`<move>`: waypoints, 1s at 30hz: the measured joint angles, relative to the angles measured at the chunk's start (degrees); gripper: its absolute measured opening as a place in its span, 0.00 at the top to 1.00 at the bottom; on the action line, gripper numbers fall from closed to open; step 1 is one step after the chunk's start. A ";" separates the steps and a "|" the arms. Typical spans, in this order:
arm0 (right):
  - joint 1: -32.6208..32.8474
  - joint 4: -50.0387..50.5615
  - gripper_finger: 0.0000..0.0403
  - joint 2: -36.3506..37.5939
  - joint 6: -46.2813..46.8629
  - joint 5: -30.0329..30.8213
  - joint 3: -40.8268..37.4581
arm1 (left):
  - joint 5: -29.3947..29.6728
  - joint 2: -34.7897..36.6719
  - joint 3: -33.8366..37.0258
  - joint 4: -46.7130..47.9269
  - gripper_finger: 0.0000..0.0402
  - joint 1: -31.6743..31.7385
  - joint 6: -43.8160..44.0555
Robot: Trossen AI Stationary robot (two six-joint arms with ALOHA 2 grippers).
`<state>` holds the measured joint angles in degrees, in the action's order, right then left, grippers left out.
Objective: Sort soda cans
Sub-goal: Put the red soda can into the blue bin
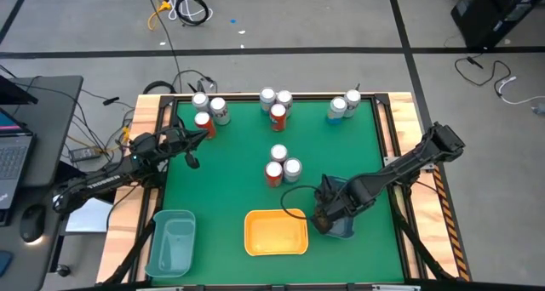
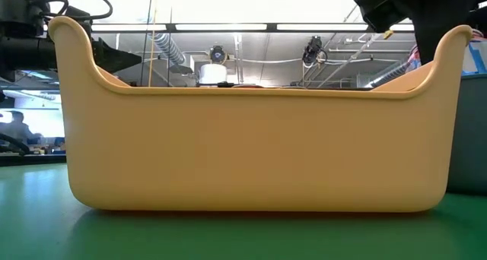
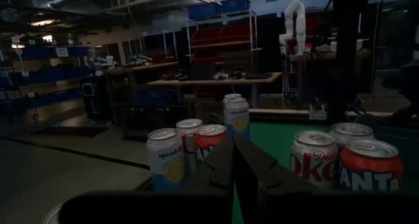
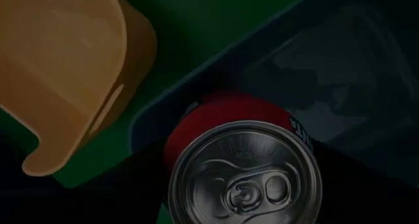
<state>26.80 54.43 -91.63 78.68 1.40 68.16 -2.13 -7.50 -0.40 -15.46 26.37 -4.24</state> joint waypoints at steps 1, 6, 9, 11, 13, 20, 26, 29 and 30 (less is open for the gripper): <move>-0.13 -0.32 0.20 0.00 -0.47 0.30 0.00 | 0.01 0.02 0.00 -0.06 0.97 0.00 0.00; -1.07 -3.24 0.07 -0.16 -1.78 0.74 0.00 | 0.01 0.01 -0.01 0.13 0.97 0.00 -0.02; -1.15 -5.66 0.06 -0.16 -2.89 0.71 0.00 | 0.02 0.01 0.00 0.19 0.97 0.00 -0.01; -1.17 -7.09 0.08 -0.16 -3.72 0.11 0.00 | 0.00 -0.01 0.00 0.22 0.97 0.00 -0.02; -1.18 -7.35 0.10 -0.16 -3.88 -0.67 0.00 | 0.00 0.02 0.00 0.19 0.97 0.00 -0.03; -2.17 -6.26 0.14 -0.16 -7.42 -1.02 1.36 | 0.01 -0.01 0.00 0.17 0.97 0.00 -0.02; -5.90 0.19 0.14 -0.15 -16.44 1.68 7.31 | 0.01 0.01 0.00 0.17 0.97 0.00 -0.01; -8.87 0.71 0.14 -0.16 -24.65 5.12 10.57 | 0.02 0.01 0.00 0.13 0.97 0.00 -0.01; -10.07 -0.03 0.15 -0.16 -28.04 6.16 11.56 | 0.01 0.01 0.00 0.13 0.97 0.00 -0.01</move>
<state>16.73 54.39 -91.79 50.65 7.57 79.72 -2.12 -7.49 -0.40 -15.33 26.37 -4.25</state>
